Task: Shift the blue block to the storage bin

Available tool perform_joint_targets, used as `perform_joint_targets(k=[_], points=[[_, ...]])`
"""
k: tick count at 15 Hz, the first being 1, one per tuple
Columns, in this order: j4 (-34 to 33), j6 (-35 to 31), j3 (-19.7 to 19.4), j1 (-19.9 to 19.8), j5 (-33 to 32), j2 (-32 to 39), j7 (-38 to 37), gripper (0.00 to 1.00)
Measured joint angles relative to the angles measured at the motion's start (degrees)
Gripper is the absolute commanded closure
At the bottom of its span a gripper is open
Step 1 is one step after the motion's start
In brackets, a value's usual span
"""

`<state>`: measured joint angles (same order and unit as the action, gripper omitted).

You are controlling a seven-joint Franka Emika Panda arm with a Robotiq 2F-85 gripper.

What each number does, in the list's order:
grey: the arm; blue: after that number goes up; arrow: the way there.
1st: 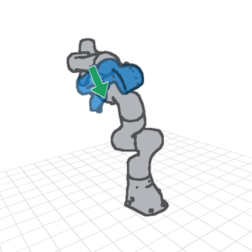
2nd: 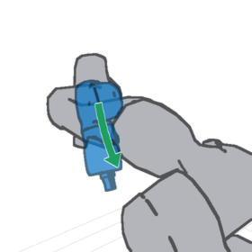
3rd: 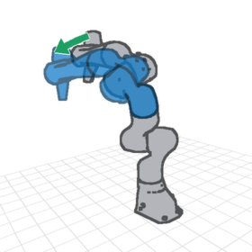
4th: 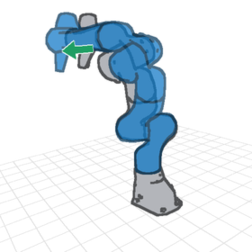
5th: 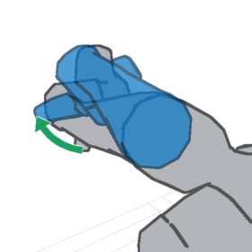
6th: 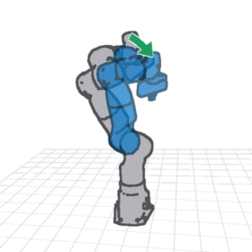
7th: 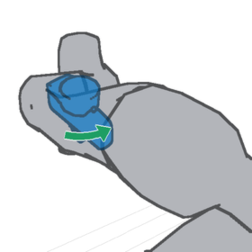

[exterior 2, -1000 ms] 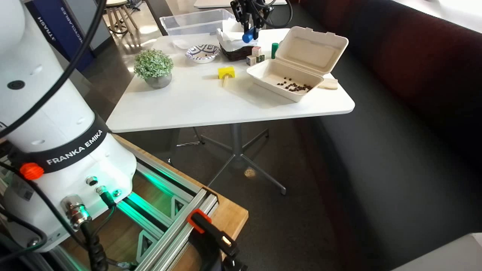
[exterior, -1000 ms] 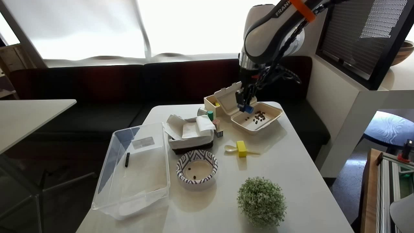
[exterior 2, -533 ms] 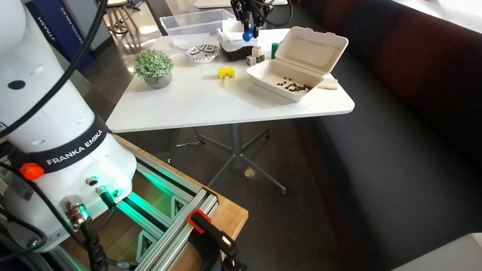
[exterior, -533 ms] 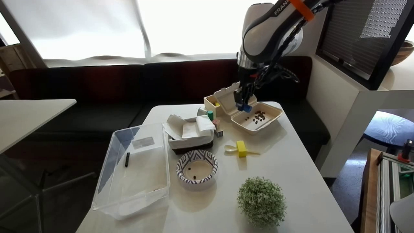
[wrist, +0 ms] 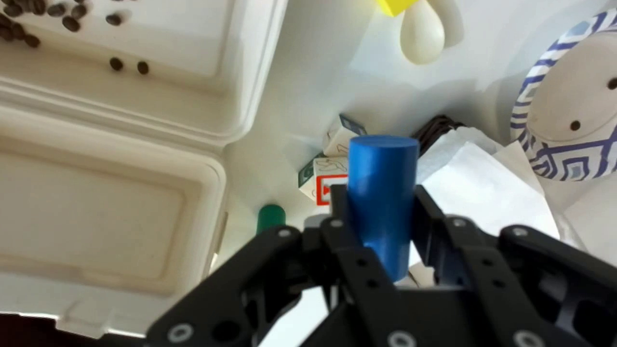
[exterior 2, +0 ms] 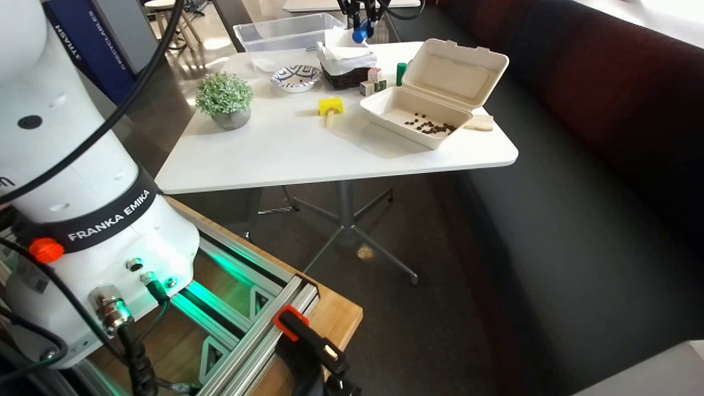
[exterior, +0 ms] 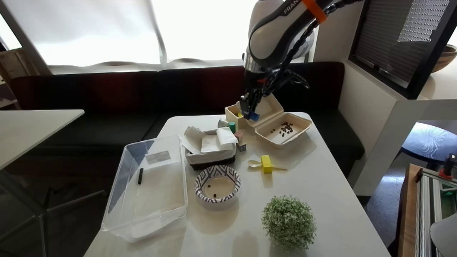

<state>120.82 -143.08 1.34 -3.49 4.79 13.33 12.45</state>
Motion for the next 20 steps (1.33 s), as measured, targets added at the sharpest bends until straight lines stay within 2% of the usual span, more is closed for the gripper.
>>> perform_joint_targets(k=[4, 8, 14, 20], points=[[-3.9, 5.0, 1.2, 0.3, 0.6, 2.7, 1.0, 0.92], [-4.3, 8.6, 2.8, 0.2, 1.4, 3.5, 6.6, 0.92], [-5.3, 8.3, 7.6, 1.2, 1.8, 3.7, 16.3, 0.92], [-10.5, 2.5, 11.8, 4.0, 2.2, 5.5, 18.5, 0.92]])
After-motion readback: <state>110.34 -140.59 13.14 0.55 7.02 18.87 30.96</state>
